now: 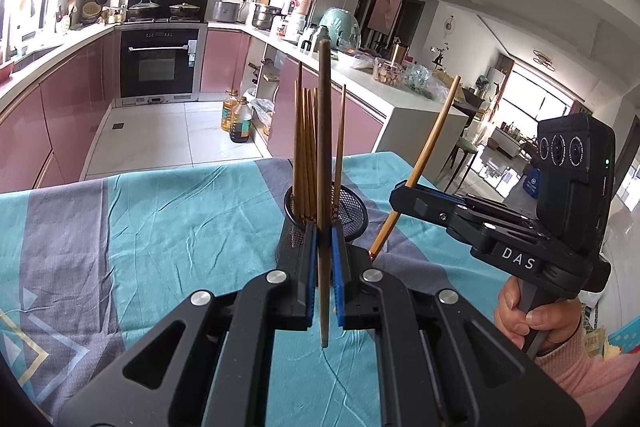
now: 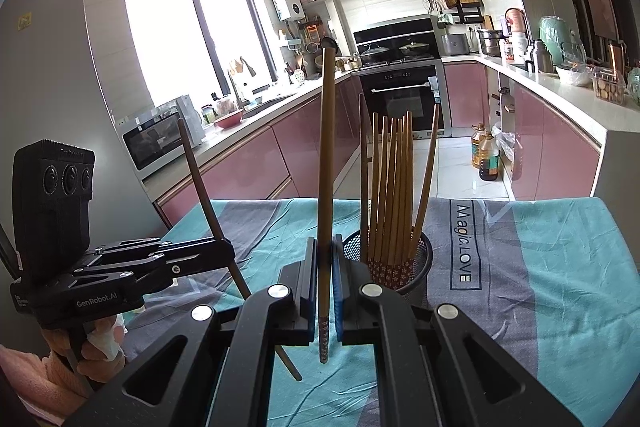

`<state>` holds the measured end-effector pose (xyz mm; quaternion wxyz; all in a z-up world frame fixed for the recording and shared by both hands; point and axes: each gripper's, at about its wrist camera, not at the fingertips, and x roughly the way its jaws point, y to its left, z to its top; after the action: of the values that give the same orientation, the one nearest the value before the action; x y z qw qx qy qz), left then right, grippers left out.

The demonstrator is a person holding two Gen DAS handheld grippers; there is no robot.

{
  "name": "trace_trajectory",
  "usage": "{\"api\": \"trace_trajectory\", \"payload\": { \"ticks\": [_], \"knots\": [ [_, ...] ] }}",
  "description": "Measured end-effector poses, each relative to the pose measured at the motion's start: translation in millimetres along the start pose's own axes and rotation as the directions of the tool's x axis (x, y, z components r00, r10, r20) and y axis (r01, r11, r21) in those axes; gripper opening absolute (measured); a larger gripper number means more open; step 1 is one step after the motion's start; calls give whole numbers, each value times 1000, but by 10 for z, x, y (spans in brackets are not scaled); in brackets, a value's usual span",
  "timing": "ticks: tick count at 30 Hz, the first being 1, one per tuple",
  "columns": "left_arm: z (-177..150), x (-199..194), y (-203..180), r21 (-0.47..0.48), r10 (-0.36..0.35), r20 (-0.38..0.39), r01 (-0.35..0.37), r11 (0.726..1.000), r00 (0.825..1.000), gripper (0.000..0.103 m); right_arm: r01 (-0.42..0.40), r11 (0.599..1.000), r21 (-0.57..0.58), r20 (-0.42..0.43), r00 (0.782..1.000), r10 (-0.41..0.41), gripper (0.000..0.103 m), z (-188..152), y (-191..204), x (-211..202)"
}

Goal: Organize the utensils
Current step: 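Carry the upright chopsticks over the black mesh cup with both tools, then lower the left tool's chopstick into the cup while the right tool lowers its own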

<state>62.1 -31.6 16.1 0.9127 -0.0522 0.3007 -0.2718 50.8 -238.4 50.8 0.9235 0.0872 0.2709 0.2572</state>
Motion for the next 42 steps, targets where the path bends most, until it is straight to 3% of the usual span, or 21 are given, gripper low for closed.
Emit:
{"api": "trace_trajectory", "payload": {
  "ticks": [42],
  "knots": [
    [356,-57,-227,60,-37,55,33,998,998,8,24,998,-50,69,997,-21,6,206,15,-103]
  ]
}}
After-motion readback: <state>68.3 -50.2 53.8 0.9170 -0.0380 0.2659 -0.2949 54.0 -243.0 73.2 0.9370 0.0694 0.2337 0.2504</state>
